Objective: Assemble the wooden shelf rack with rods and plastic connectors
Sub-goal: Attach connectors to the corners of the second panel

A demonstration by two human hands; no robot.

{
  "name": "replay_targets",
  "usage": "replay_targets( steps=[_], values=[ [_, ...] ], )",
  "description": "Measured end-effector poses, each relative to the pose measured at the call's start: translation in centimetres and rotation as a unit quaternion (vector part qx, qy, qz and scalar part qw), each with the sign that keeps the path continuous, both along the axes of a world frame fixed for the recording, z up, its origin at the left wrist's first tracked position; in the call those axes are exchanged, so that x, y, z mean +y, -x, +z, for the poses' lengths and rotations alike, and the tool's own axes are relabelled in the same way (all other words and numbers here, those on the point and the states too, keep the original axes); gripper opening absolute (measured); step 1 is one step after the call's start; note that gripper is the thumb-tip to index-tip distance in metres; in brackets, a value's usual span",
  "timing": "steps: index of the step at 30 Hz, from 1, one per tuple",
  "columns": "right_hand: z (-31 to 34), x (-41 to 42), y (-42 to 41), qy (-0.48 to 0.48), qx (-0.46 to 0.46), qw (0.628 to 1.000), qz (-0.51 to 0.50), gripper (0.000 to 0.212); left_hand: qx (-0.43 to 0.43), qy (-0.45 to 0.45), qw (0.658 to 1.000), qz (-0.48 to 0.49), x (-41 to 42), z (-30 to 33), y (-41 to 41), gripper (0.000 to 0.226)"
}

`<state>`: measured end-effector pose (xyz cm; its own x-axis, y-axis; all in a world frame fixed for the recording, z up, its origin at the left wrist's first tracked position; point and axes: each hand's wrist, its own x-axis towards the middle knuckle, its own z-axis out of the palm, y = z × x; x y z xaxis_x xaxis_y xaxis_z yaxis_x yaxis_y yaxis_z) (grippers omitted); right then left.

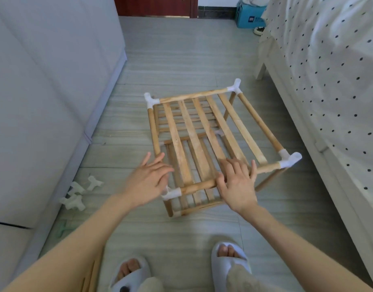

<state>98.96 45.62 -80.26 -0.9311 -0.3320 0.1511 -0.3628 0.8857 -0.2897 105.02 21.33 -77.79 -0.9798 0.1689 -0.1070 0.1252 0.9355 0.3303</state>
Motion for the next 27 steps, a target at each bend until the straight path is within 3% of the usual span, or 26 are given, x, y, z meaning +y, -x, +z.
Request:
replay_targets(
  steps=[3,5,10,12,18,22,27],
  values=[
    [0.1,1.6,2.3,-0.006,-0.012,0.999,0.050,0.071,0.060,0.013,0.997,0.042,3.6,1.0,-1.6,0.057],
    [0.7,2.8,4.3,-0.023,-0.042,0.994,0.100,0.075,0.079,0.049,0.995,0.028,6.5,1.4,-2.1,0.053],
    [0.8,2.3,6.7,-0.001,-0.088,0.991,0.101,0.050,0.084,-0.053,0.992,-0.073,8.7,0.5,-0.3,0.048],
    [0.4,1.9,6.8,0.036,-0.075,0.994,0.074,0.048,0.106,-0.058,0.989,-0.089,8.3,0.0,0.6,0.044],
    [-0.5,1.4,6.1,0.079,0.013,0.996,0.025,0.040,0.103,0.035,0.983,-0.148,8.7,-0.8,2.4,0.052],
    [-1.3,0.5,5.3,0.101,0.091,0.991,0.004,0.052,0.158,0.019,0.980,-0.121,8.7,-1.7,2.5,0.041],
    [-1.6,0.6,5.5,0.110,0.104,0.988,0.016,0.054,0.182,-0.001,0.976,-0.120,8.8,-2.3,3.0,0.040]
  ],
)
